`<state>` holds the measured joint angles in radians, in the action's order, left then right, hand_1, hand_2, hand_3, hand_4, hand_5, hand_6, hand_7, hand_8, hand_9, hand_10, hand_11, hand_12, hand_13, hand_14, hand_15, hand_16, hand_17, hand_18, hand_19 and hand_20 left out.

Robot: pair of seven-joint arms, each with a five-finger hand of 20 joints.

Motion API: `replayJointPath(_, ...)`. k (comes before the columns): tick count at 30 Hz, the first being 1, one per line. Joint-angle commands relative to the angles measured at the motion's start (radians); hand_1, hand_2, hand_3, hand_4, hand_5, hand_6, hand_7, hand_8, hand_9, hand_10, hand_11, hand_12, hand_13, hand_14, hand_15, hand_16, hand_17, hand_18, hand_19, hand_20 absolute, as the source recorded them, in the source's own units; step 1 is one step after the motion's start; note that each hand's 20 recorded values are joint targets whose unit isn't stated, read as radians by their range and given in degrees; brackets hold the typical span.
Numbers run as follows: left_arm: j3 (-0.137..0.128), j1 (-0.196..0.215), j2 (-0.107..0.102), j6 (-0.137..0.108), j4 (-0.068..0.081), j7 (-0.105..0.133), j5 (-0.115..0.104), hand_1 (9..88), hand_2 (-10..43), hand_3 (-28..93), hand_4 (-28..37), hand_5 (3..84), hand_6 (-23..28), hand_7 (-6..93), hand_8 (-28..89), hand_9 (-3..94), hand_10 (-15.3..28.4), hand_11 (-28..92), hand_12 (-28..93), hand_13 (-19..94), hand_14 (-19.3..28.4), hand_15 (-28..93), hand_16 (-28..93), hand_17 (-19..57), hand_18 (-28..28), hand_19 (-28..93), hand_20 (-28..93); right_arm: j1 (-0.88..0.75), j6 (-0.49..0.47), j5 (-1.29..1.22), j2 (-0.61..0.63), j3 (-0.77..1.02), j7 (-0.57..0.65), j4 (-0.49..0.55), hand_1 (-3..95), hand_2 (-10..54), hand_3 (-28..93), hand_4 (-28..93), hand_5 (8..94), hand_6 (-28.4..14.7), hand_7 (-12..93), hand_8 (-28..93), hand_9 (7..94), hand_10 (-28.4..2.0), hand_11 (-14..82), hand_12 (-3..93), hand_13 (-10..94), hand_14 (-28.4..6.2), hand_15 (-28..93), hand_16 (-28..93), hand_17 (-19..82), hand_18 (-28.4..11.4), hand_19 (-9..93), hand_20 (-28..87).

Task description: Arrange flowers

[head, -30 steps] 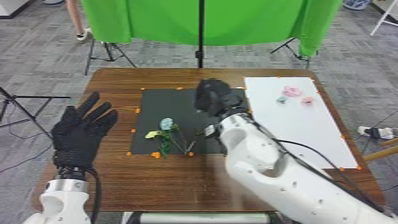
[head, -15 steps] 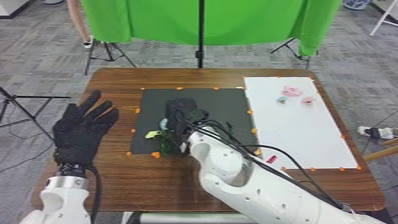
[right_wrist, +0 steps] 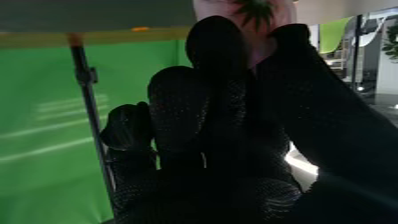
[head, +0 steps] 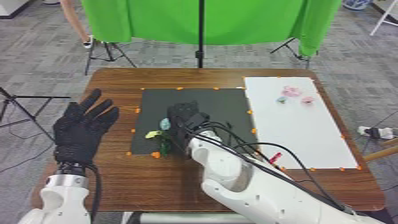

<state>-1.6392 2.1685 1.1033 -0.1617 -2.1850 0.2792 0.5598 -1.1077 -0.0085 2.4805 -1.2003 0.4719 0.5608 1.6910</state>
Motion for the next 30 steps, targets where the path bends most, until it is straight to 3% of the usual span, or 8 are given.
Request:
replayJointPath(1,0.005,0.013,0.000,0.008,0.007,0.000,0.005,19.1,10.3,76,-28.3,38.3,9.6,13.2,-10,35.8,20.8,25,12,26,28.4,54,-8,-7.9,28.4,59,12,-0.014,-0.008,0.042,0.000,-0.003,-0.012,0.014,43.3,-9.5,76,-28,74.6,2.8,16,-3,80.5,-9.5,43.1,28.5,66,-10.7,82,18,27,-21.7,93,59)
replayJointPath(8,0.006,0.023,-0.005,0.002,0.003,0.010,0.001,19.3,10.2,77,-28.3,38.3,9.6,13.3,-10,35.9,20.9,25,12,26,28.3,54,-8,-7.9,28.4,59,12,-0.037,-0.041,0.063,0.002,0.014,-0.034,0.025,40.4,-9.5,78,-28,73.9,2.9,16,-6,79.0,-10.6,47.4,24.8,66,-11.1,82,18,27,-22.0,93,60)
replayJointPath(19,0.004,0.021,0.001,0.001,0.003,0.002,0.007,20.0,10.3,77,-28.3,38.4,9.8,13.1,-10,35.9,20.8,25,12,26,28.3,54,-8,-7.9,28.4,59,12,-0.060,-0.054,0.084,-0.006,0.041,-0.052,0.031,35.6,-9.5,78,-28,72.2,2.3,15,-12,77.7,-11.6,50.9,21.3,65,-12.0,83,18,26,-22.5,93,61)
replayJointPath(27,0.008,0.030,-0.010,-0.012,0.000,0.029,-0.006,20.3,10.3,77,-28.3,38.5,9.8,13.1,-9,35.9,20.8,25,12,26,28.3,54,-8,-7.9,28.4,59,12,-0.025,0.057,0.008,0.036,0.058,-0.003,0.076,33.1,-9.5,77,-28,70.6,1.8,15,-12,77.1,-11.9,51.7,21.0,65,-12.1,84,18,26,-22.6,93,61)
replayJointPath(30,0.004,0.032,-0.006,-0.012,0.000,0.025,-0.003,20.3,10.3,77,-28.3,38.4,9.8,13.2,-9,35.9,20.8,25,12,26,28.3,54,-8,-7.9,28.4,59,12,0.006,0.118,-0.075,0.081,0.091,0.049,0.112,32.1,-9.5,77,-28,69.2,1.3,15,-12,76.3,-12.3,51.3,20.8,65,-12.3,84,18,26,-22.6,93,61)
